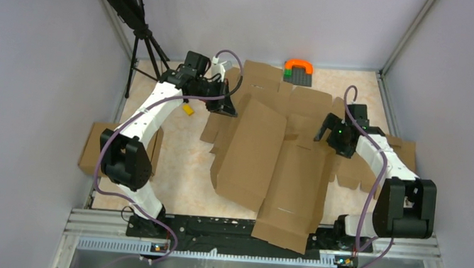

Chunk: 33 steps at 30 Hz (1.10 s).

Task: Fold the paper box
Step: Fold the paper box at the center of the board.

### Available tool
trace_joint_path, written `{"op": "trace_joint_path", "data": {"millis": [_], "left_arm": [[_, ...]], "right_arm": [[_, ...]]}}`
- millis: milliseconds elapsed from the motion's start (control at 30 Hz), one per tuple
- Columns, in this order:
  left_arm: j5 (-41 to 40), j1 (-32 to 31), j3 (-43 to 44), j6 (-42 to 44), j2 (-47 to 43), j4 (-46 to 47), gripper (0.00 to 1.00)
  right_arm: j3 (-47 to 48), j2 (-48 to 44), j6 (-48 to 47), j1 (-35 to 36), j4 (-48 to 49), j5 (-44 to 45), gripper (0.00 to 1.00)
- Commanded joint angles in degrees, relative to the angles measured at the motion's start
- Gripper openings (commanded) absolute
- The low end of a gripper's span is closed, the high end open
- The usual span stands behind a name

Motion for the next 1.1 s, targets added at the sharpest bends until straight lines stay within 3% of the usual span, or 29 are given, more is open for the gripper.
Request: {"op": "trace_joint_path", "data": {"millis": [0, 333, 500, 633, 700, 900, 1067], "left_arm": [[2.26, 0.07, -0.34, 0.69, -1.25, 1.94, 0.00], [2.20, 0.06, -0.33, 0.76, -1.02, 1.90, 0.00], [2.31, 0.06, -0.35, 0.69, -0.83, 1.94, 0.00], [2.27, 0.12, -0.42, 0.69, -0.74, 1.92, 0.00], [2.27, 0.14, -0.43, 0.69, -0.60, 1.99, 0.00], [2.21, 0.21, -0.37, 0.69, -0.58, 1.93, 0.00], [2.30, 0.10, -0.38, 0.65, -0.55, 1.94, 0.00]], "right_arm": [[-2.71, -3.70, 6.91, -3.00, 7.64, -5.17, 0.98], [-5.62, -2.75, 17.62, -4.59, 16.43, -17.52, 0.98], [-5.87, -4.32, 18.12, -4.63, 16.32, -10.21, 0.97], [-6.54, -2.18, 19.92, -5.45, 19.68, -8.41, 0.91], [-9.41, -2.15, 22.60, -6.68, 26.01, -11.10, 0.85], [-15.51, -3.84, 29.69, -7.49, 40.62, -12.44, 0.81], [-17.99, -1.24, 32.91, -7.49, 46.75, -11.81, 0.69]]}}
